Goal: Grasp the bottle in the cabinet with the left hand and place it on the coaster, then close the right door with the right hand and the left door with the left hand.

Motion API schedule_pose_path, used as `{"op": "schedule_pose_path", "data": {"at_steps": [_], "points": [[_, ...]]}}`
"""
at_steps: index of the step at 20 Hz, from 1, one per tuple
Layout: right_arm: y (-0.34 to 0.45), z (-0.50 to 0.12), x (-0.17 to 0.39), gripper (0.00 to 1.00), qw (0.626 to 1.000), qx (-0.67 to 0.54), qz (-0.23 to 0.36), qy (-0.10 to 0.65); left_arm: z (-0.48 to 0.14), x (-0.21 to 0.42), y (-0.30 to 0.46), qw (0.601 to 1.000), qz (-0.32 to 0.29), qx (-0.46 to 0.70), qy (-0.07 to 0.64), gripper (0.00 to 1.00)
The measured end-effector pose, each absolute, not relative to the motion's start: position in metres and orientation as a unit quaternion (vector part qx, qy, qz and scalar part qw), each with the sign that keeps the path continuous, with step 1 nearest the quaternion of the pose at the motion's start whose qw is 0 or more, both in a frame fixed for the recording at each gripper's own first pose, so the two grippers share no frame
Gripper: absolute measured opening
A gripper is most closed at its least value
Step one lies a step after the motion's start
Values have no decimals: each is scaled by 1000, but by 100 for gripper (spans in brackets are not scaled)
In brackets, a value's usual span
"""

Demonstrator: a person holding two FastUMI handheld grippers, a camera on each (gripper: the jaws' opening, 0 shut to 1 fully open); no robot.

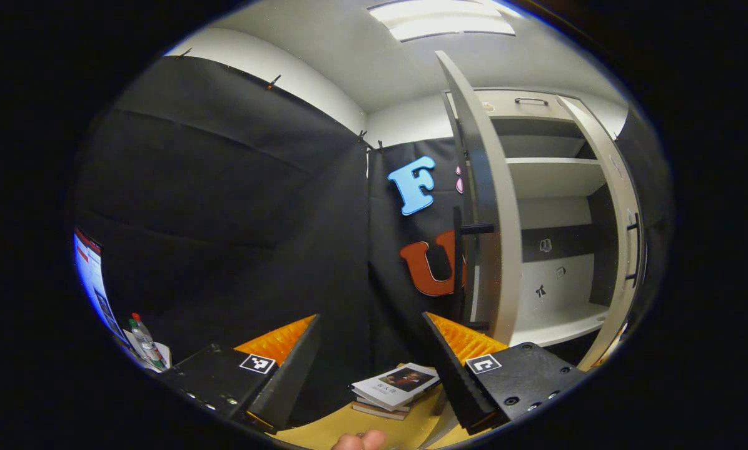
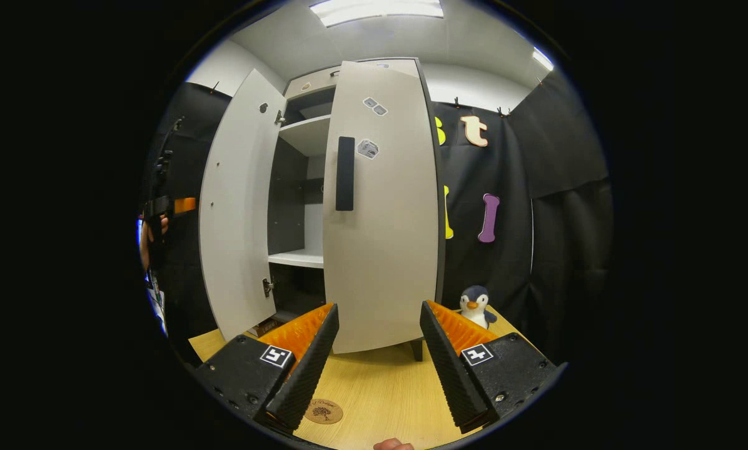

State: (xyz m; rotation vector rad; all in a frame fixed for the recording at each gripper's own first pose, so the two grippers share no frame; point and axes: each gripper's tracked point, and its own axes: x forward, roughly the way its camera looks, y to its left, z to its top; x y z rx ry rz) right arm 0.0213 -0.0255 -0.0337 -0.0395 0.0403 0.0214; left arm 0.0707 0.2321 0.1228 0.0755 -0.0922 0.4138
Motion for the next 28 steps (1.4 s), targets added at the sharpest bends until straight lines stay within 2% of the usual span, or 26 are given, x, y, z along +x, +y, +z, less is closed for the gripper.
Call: {"op": "schedule_pose_path", "data": {"at_steps": [1, 2, 3, 4, 9, 15, 16, 17, 18, 19, 20, 27, 28], "points": [[-29, -33, 21, 81, 1000, -18, 7, 21, 121, 79, 235, 976, 210, 37, -44, 99], [-33, -34, 20, 81, 1000, -17, 4, 22, 117, 84, 237, 976, 213, 38, -39, 95], [-36, -35, 21, 81, 1000, -17, 0, 23, 112, 86, 239, 975, 218, 40, -29, 99], [-40, -34, 20, 81, 1000, -19, -4, 23, 109, 87, 242, 974, 223, 42, -27, 94], [-47, -33, 25, 81, 1000, -19, -7, 22, 108, 87, 232, 979, 200, 41, -19, 93], [-45, -29, 25, 81, 1000, -20, 1, 17, 105, 96, 186, 991, 127, 34, -14, 92], [-45, -29, 24, 81, 1000, -21, -1, 17, 104, 96, 174, 993, 108, 34, -15, 99], [-47, -31, 23, 81, 1000, -22, -3, 19, 104, 99, 162, 995, 90, 34, -19, 92], [-48, -32, 21, 81, 1000, -23, -6, 21, 104, 105, 147, 997, 73, 32, -23, 99], [-50, -32, 17, 81, 999, -23, -10, 21, 105, 111, 138, 997, 63, 28, -27, 99], [-53, -31, 14, 81, 999, -23, -15, 20, 101, 117, 125, 998, 53, 24, -26, 94], [-79, -27, -8, 81, 998, -28, -60, 14, 103, 117, 99, 999, 34, 11, -32, 98], [-79, -27, -9, 81, 998, -27, -62, 14, 104, 113, 96, 999, 28, 11, -35, 95]]}}
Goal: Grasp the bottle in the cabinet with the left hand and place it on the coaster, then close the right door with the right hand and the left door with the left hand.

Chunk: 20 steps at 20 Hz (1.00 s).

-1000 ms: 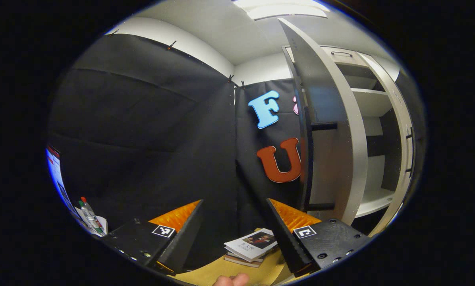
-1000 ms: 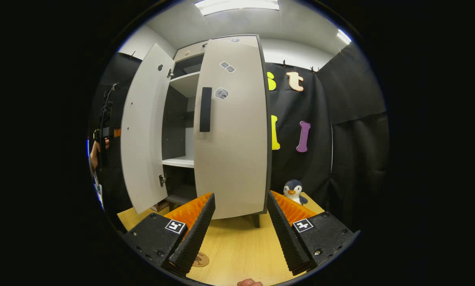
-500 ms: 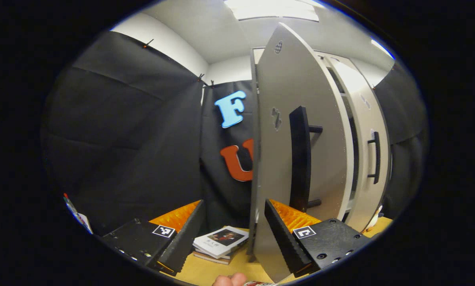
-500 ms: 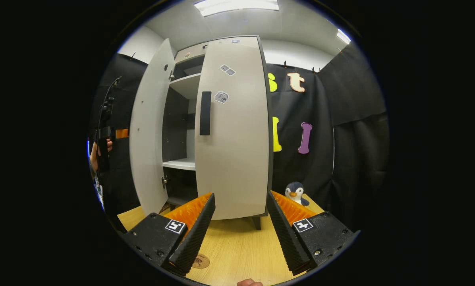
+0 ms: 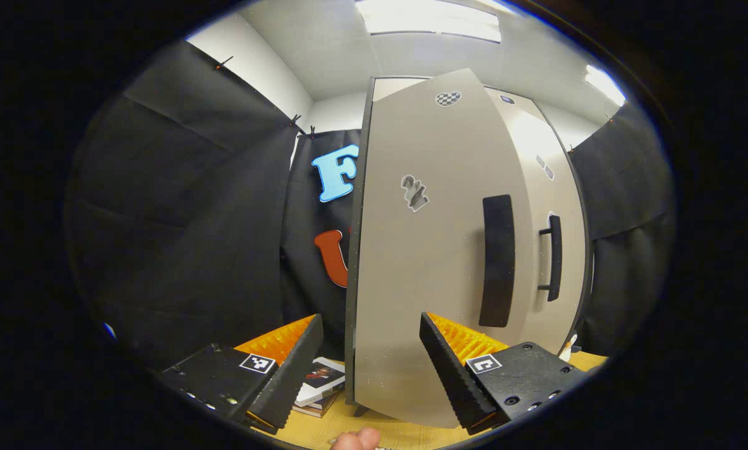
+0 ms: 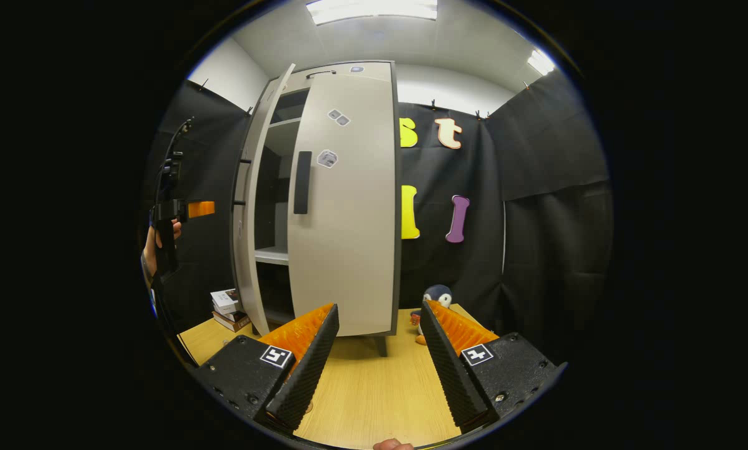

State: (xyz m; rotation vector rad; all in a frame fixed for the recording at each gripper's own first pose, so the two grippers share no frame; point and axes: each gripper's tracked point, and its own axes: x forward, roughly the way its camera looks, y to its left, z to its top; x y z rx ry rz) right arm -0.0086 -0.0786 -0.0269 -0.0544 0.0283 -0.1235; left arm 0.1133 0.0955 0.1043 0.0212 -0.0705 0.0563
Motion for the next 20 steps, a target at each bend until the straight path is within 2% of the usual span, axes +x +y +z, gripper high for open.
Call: {"op": "schedule_pose_path", "data": {"at_steps": [6, 7, 8, 9, 10, 11, 13, 14, 15, 16, 17, 18, 20], "points": [[-62, -21, 6, 81, 999, -14, -38, 5, 88, 76, 42, 999, -21, -3, -35, 99], [-57, -21, 8, 81, 999, -11, -29, 5, 81, 69, 31, 999, -29, -8, -32, 95], [-53, -18, 10, 81, 1000, -10, -21, 3, 73, 61, 21, 999, -32, -11, -31, 95], [-49, -17, 11, 81, 1000, -10, -15, 1, 66, 55, 13, 999, -34, -11, -33, 99], [-47, -15, 12, 81, 1000, -11, -12, -2, 58, 49, 4, 999, -41, -8, -34, 95], [-45, -16, 15, 81, 1000, -11, -11, -2, 50, 44, -6, 998, -50, -1, -32, 99], [-40, -18, 17, 81, 1000, -5, -6, 3, 34, 33, -19, 997, -62, 12, -32, 99], [-37, -20, 18, 81, 1000, 0, -1, 3, 28, 28, -24, 997, -64, 16, -36, 95], [-37, -20, 20, 81, 1000, 5, -1, 0, 23, 24, -27, 997, -65, 19, -40, 99], [-37, -19, 20, 81, 1000, 7, -4, -5, 17, 20, -31, 997, -67, 20, -39, 95], [-38, -19, 21, 82, 1000, 9, -7, -9, 13, 17, -36, 997, -71, 17, -36, 99], [-38, -19, 21, 82, 1000, 11, -7, -10, 10, 13, -38, 997, -74, 14, -33, 95], [-37, -18, 25, 81, 1000, 8, -7, -8, 6, 12, -34, 997, -65, 10, -29, 94]]}}
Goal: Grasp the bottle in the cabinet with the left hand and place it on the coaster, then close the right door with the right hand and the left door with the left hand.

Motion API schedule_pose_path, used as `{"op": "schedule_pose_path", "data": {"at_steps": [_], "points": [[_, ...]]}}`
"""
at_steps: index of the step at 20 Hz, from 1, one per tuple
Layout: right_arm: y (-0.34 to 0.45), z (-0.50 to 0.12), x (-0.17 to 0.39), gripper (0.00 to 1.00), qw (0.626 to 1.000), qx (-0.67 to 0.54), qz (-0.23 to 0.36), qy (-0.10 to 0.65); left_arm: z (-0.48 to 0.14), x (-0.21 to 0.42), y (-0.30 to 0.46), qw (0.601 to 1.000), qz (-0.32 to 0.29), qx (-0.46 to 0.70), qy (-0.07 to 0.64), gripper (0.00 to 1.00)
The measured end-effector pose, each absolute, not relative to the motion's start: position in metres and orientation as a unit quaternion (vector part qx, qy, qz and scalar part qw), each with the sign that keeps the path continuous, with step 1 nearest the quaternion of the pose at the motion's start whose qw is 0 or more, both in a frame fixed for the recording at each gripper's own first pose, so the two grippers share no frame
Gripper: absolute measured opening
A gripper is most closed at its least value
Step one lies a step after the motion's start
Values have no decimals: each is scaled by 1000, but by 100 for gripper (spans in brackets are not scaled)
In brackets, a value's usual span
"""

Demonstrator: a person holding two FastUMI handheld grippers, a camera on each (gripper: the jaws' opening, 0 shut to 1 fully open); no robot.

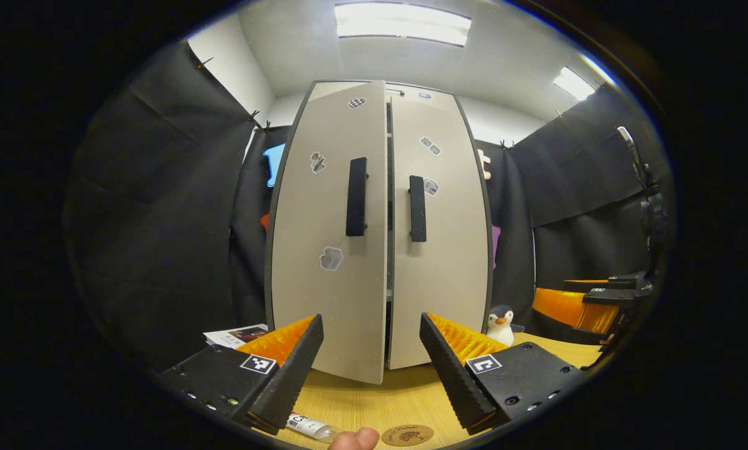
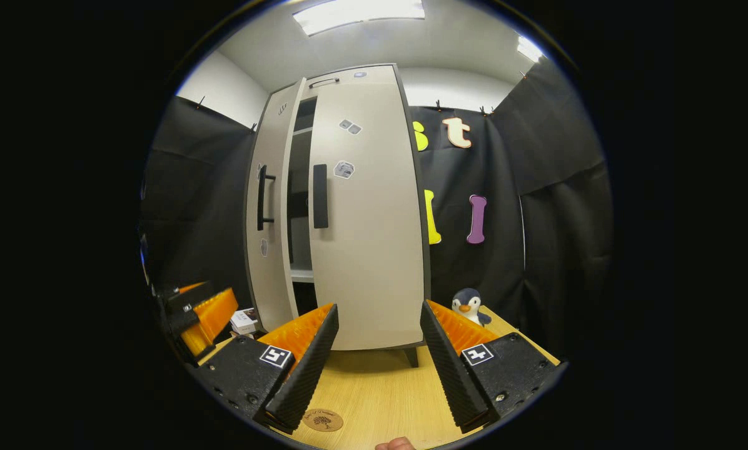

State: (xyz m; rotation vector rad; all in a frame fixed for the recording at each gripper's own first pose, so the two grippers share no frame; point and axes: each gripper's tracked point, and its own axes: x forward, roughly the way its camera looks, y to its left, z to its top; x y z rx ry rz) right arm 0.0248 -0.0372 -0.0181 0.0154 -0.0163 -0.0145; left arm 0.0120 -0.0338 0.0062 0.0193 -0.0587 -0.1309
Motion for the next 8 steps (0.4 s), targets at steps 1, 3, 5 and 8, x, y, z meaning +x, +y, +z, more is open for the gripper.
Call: {"op": "schedule_pose_path", "data": {"at_steps": [1, 3, 5, 8], "points": [[-39, -17, 26, 81, 1000, 4, -9, -8, 6, 13, -31, 998, -61, 11, -29, 94], [-43, -15, 25, 82, 1000, 0, -17, -10, 5, 15, -25, 998, -48, 17, -31, 94], [-43, -17, 26, 82, 1000, 3, -19, -7, 4, 16, -20, 999, -41, 19, -30, 94], [-49, -18, 25, 82, 1000, 4, -30, -5, 2, 17, -15, 999, -33, 24, -25, 95]]}}
